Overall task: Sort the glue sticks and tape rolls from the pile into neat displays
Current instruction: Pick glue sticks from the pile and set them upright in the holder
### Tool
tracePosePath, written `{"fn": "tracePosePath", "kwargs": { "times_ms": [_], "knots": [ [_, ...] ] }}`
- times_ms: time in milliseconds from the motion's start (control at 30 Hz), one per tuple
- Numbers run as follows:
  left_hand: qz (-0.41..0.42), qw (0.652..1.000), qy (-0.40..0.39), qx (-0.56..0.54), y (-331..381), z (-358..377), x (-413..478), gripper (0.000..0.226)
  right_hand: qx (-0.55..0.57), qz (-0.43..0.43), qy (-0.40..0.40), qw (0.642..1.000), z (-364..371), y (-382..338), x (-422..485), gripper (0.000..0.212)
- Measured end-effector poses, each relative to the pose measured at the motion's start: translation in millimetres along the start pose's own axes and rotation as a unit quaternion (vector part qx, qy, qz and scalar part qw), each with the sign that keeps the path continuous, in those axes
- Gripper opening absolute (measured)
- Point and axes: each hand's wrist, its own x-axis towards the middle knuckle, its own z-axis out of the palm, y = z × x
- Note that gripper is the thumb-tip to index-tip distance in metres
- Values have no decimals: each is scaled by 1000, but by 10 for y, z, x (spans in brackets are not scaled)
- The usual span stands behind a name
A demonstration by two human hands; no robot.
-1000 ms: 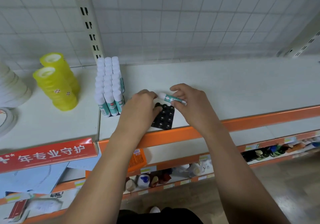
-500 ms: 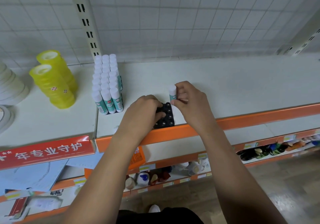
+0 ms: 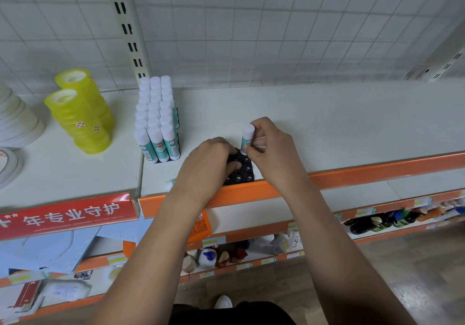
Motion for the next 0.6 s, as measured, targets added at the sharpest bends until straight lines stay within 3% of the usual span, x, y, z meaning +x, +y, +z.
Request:
{"fn": "tracePosePath", "kwargs": {
  "times_ms": [367,533,600],
  "knots": [
    [-5,1000,6,4,32,-33,-21,32,-10,27,14,999,43,-24,-2,23],
    [-14,1000,19,-4,-12,-217,-144,43,-20,66,-8,998,-62,-60,-113,56],
    [-26,1000,11,13,-87,-298,-224,38,-53,50,26,997,-105,-77,-193,44]
  ]
}}
